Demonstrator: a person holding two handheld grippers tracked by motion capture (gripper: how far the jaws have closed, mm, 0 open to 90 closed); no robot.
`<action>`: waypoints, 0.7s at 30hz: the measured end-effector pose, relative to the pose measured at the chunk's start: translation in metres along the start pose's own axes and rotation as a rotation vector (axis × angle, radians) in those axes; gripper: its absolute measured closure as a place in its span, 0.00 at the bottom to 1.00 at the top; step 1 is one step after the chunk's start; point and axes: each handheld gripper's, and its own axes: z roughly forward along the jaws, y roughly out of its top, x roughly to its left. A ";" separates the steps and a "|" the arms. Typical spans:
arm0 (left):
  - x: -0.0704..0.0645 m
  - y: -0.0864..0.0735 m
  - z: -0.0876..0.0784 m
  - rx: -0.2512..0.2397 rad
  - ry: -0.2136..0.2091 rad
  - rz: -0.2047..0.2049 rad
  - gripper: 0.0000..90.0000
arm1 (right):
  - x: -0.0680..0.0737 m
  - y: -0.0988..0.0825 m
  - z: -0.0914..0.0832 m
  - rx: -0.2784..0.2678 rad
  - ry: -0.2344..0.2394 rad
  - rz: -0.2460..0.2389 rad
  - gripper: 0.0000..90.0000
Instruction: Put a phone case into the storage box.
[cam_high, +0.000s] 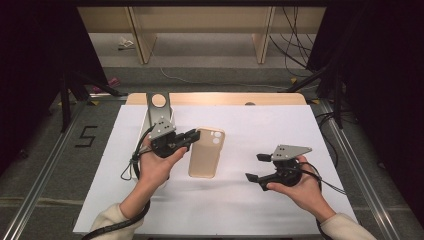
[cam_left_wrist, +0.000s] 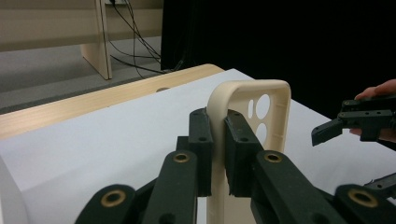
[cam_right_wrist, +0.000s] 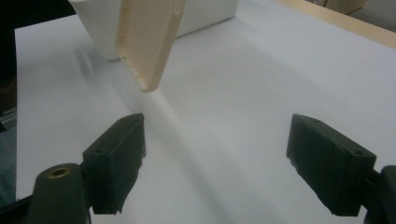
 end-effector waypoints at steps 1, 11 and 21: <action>0.000 0.000 0.000 -0.001 0.001 0.000 0.91 | 0.000 -0.001 -0.001 -0.005 -0.004 0.005 0.23; 0.008 0.008 -0.009 -0.029 0.022 0.017 0.91 | -0.004 -0.003 -0.005 -0.019 -0.020 0.019 0.20; 0.018 0.024 -0.022 -0.076 0.035 0.023 0.91 | -0.005 -0.004 -0.005 -0.018 -0.017 0.033 0.18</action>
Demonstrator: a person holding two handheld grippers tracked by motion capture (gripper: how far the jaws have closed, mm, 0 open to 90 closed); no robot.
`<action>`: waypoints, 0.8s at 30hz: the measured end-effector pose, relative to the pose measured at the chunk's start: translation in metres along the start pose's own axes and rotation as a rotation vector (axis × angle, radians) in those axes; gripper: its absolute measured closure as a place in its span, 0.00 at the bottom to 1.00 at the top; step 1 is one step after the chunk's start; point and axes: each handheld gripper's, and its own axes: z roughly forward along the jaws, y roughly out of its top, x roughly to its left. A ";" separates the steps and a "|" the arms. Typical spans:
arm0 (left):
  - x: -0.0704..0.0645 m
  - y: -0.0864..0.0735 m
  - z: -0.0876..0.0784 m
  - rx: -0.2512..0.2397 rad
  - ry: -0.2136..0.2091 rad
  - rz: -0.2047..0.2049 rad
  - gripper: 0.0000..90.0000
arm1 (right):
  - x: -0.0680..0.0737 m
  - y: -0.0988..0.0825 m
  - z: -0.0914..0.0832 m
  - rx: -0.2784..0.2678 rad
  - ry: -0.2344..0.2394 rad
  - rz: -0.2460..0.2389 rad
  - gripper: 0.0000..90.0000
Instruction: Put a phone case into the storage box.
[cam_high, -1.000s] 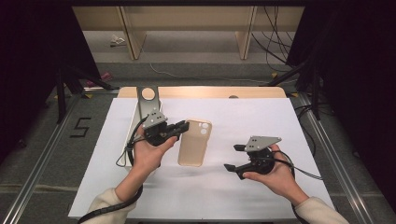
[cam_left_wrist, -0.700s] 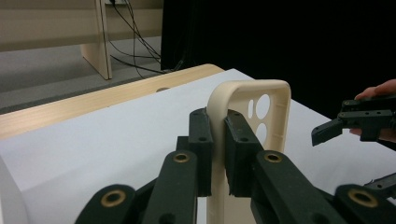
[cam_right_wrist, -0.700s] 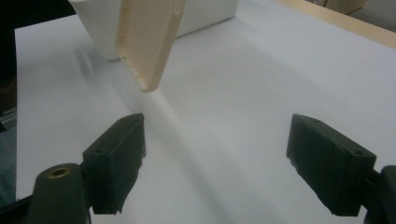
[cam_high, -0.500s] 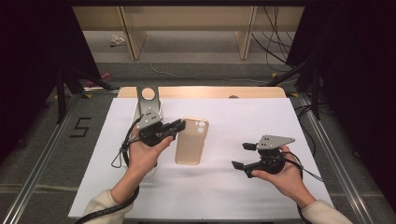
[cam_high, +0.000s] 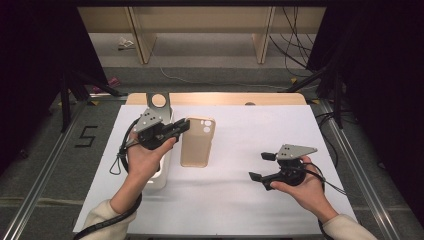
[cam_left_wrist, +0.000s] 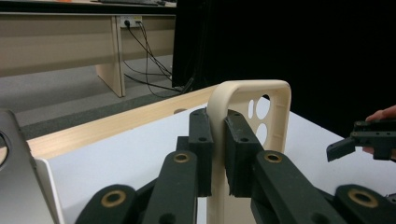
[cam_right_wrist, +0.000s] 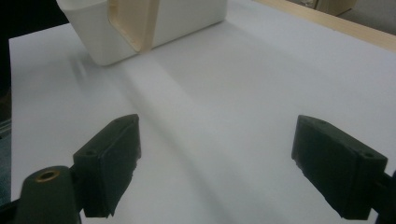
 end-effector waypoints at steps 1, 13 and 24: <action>0.001 0.001 -0.001 -0.008 0.002 -0.004 0.91 | 0.000 0.000 0.000 0.000 -0.001 0.001 0.18; 0.018 0.021 -0.009 -0.037 0.023 0.008 0.91 | -0.002 -0.001 0.000 -0.006 -0.001 0.014 0.19; 0.036 0.030 -0.010 -0.042 0.050 0.006 0.91 | -0.001 -0.001 0.001 -0.005 0.000 0.011 0.19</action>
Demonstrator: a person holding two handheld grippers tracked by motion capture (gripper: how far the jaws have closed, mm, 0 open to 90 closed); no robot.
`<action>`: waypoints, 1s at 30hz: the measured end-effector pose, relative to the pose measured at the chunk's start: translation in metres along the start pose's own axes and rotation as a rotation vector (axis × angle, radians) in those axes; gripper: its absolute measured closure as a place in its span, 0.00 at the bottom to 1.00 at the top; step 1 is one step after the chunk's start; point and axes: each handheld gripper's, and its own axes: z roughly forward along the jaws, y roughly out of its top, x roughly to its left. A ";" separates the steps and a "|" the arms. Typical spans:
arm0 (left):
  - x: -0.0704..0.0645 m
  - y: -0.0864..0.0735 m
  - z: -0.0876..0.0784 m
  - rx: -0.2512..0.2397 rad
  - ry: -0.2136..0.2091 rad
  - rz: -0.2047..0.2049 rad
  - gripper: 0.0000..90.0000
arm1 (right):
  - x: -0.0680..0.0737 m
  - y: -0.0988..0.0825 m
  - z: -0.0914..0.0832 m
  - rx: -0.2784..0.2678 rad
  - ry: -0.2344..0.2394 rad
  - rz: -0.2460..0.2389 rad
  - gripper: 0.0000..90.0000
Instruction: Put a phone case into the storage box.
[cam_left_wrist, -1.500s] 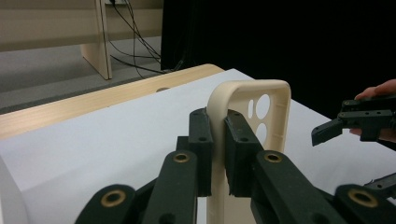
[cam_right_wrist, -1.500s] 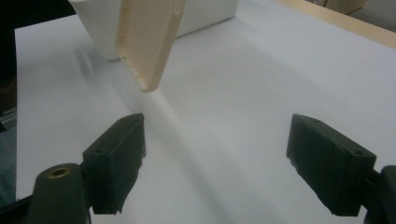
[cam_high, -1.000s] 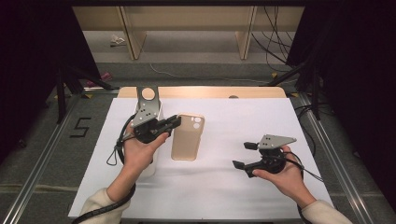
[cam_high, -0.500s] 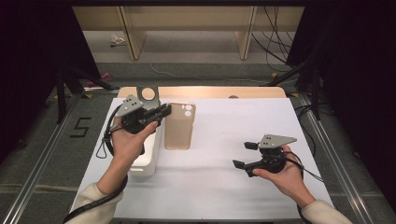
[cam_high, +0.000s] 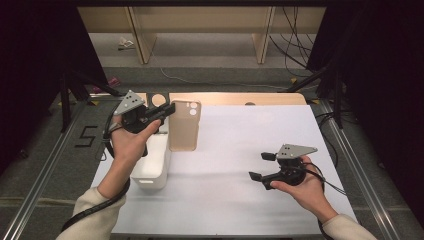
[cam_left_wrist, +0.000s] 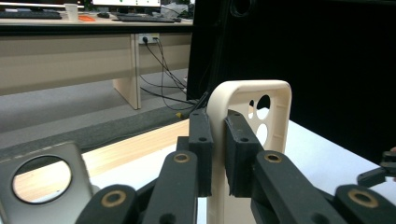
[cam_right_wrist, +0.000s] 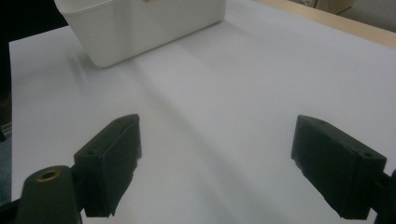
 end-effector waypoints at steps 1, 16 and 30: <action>0.002 0.000 0.000 0.000 0.001 0.000 0.91 | 0.000 0.000 0.000 0.000 0.000 0.000 0.19; 0.025 0.009 -0.005 -0.013 0.031 -0.020 0.91 | 0.000 0.000 0.000 0.000 0.003 0.005 0.19; 0.044 0.016 -0.010 -0.025 0.060 -0.029 0.91 | 0.000 -0.001 0.000 0.000 0.003 0.007 0.19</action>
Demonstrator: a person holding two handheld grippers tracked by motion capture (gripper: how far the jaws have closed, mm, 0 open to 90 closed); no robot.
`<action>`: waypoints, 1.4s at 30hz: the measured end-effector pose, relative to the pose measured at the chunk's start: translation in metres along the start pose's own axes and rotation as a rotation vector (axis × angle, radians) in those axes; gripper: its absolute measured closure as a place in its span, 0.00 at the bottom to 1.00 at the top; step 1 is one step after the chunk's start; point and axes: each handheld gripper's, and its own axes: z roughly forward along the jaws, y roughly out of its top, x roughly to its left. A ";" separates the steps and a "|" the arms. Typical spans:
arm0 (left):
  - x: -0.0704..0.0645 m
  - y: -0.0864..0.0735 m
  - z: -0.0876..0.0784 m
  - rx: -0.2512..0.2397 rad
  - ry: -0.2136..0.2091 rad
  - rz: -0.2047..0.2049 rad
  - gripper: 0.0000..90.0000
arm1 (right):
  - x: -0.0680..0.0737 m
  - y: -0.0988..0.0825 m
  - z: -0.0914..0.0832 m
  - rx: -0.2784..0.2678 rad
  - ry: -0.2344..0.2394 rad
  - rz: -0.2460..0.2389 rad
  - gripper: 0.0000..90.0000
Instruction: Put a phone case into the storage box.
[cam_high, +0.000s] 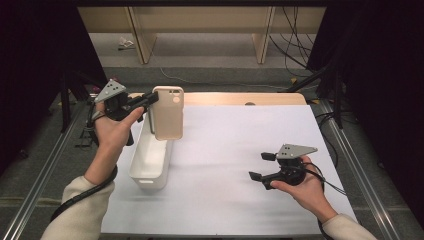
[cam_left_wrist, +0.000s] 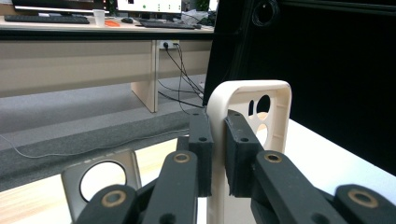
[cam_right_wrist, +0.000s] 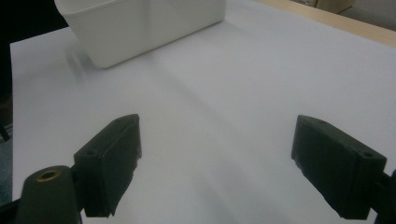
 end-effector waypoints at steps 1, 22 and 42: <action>0.001 0.001 0.000 -0.001 0.003 -0.001 0.91 | 0.000 0.000 0.000 0.002 0.001 0.000 0.19; 0.033 0.001 -0.002 0.015 0.035 -0.024 0.91 | 0.000 0.000 0.000 0.002 0.001 -0.001 0.19; 0.054 -0.011 0.010 0.040 0.030 0.018 0.91 | 0.000 -0.001 0.001 0.005 0.003 0.000 0.19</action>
